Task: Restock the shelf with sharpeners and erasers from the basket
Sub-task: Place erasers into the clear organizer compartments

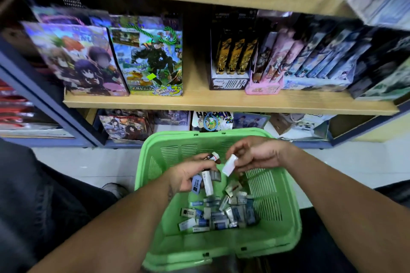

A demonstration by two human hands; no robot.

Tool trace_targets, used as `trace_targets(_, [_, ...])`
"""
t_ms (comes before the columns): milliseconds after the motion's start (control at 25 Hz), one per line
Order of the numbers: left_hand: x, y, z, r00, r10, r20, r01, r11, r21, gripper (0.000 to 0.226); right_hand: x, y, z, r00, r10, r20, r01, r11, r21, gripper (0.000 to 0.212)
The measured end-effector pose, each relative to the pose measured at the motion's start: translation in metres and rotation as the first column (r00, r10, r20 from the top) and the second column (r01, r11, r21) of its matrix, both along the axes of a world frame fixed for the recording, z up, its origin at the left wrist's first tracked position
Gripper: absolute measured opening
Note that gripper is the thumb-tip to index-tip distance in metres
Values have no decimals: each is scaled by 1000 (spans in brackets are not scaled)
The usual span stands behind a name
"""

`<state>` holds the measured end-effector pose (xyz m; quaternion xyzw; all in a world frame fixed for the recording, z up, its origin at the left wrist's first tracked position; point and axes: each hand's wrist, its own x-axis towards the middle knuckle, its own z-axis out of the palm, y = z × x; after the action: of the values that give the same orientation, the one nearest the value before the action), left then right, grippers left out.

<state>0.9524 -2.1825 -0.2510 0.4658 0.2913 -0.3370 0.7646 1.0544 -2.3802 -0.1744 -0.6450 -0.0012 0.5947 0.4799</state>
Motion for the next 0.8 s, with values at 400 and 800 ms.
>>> trace_targets(400, [26,-4,95,905,-264,333,132,919,371,35,2,-6,89,817,156,555,-160,986,-43,21])
trace_targets(800, [40,35,210,861,-116,494,38,985,166,46,-5,3,166,670,-176,721,-81,948,307,29])
